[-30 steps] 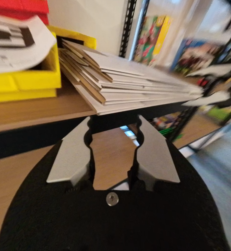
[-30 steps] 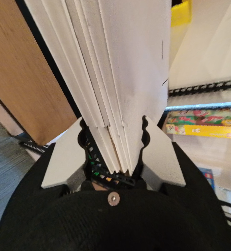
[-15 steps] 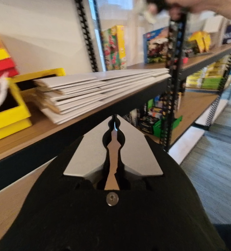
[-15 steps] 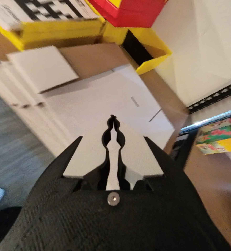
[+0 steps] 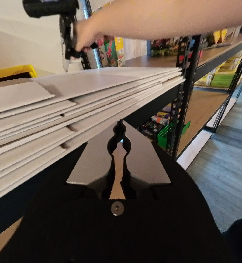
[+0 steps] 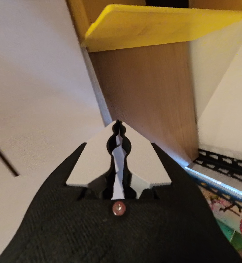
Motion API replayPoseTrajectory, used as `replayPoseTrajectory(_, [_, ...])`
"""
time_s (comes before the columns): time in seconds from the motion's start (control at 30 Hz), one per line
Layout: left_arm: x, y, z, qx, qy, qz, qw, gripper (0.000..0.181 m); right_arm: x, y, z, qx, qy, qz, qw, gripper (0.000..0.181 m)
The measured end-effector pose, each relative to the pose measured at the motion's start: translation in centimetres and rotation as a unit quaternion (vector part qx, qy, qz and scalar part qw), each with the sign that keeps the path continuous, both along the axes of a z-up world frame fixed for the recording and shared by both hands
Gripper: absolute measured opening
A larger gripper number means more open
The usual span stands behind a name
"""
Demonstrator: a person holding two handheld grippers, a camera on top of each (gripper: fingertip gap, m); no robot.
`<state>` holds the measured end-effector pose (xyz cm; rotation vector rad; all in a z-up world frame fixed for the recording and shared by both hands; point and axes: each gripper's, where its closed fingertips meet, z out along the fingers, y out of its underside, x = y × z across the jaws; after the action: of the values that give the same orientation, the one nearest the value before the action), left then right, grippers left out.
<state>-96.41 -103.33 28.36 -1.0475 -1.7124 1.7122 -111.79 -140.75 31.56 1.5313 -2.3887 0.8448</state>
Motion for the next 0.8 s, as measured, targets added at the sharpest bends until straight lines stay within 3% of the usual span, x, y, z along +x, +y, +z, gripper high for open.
replayPoseTrajectory(0.1, [-1.3,0.1,0.5,0.022,0.019,-0.019,0.999,0.000,2.0,-0.3,-1.6,0.068,-0.025,0.055,0.996,0.000])
replayPoseTrajectory(0.27, [-2.0,-0.5,0.9,0.074,0.037,-0.043,0.996,0.000,3.6,0.9,-1.9,0.146,-0.063,0.136,0.978,0.000])
replayPoseTrajectory(0.47, [-1.1,-2.4,1.1,0.072,0.013,-0.040,0.997,0.000,3.3,0.2,-2.0,0.128,-0.006,0.157,0.979,0.000])
replayPoseTrajectory(0.57, [0.4,-4.1,1.3,0.078,0.031,-0.017,0.996,0.000,4.1,-0.3,-2.3,0.100,0.013,0.184,0.978,0.000])
replayPoseTrajectory(0.7, [-0.8,-4.1,0.8,0.082,0.016,-0.036,0.996,0.000,5.7,-2.4,-2.5,0.028,0.014,0.167,0.986,0.000])
replayPoseTrajectory(0.8, [-1.0,-4.1,1.0,0.081,0.038,-0.024,0.996,0.000,5.0,-4.0,-0.1,-0.093,0.038,0.119,0.988,0.000])
